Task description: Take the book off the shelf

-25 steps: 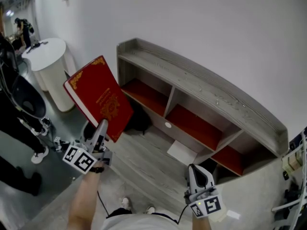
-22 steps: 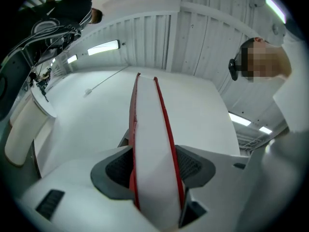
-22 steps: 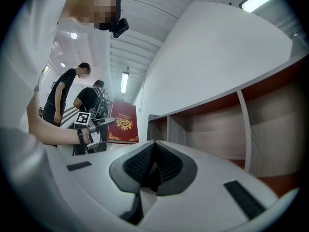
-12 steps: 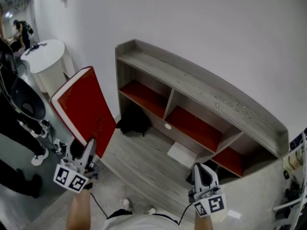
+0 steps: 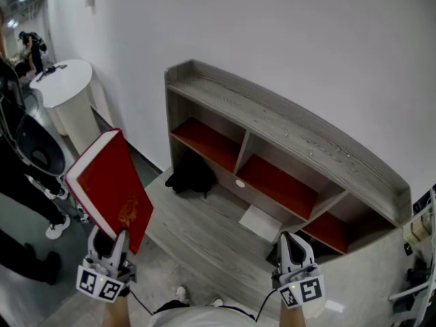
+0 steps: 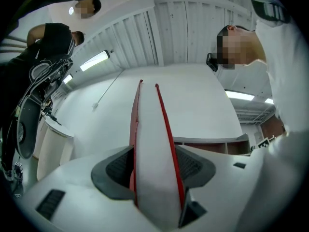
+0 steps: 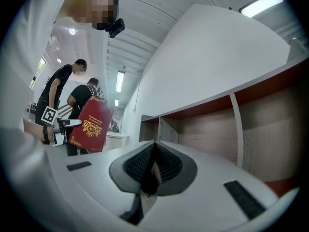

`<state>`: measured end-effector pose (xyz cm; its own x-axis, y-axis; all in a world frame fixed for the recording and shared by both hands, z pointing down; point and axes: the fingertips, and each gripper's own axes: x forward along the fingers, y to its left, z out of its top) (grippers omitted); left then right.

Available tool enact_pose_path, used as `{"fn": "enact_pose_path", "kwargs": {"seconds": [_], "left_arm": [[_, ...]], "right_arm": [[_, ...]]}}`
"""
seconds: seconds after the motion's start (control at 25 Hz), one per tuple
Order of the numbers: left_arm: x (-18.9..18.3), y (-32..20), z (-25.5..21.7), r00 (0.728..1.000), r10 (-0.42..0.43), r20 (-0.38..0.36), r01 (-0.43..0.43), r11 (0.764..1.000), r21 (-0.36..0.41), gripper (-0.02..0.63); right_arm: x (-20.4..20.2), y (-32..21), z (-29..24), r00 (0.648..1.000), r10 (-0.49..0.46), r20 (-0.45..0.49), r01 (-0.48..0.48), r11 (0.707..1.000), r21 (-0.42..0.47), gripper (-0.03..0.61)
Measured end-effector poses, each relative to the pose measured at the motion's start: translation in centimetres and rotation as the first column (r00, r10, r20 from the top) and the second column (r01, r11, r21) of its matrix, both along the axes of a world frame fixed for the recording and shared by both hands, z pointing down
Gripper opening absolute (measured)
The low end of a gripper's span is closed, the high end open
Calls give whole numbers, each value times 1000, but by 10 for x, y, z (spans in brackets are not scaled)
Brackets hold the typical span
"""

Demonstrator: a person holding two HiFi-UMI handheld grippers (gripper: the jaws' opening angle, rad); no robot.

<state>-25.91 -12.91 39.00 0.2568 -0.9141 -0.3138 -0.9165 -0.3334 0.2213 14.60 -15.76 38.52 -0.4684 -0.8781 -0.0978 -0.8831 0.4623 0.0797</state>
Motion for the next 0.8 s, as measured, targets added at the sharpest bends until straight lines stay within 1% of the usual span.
{"fn": "enact_pose_path", "kwargs": {"seconds": [0.16,0.28,0.52,0.8], "left_arm": [[-6,16,8,1000,-5,-2,4,1000,-26,259],[-8,21,6,1000,-2,-11,2,1000,-25,259],[-7,21,-8,1000,3,-10,-2,1000,21,259],[-12,20,-25,1000,-13,12,12,998,66,259]], "right_arm": [[0,-2,-1,1000,10,-18,-9,1000,0,21],[-4,-4,0,1000,10,-30,-10,1000,-6,21],[-12,-6,0,1000,1,-23,-1,1000,-8,21],[-14,-9,-2,1000,9,-28,-9,1000,-4,21]]}}
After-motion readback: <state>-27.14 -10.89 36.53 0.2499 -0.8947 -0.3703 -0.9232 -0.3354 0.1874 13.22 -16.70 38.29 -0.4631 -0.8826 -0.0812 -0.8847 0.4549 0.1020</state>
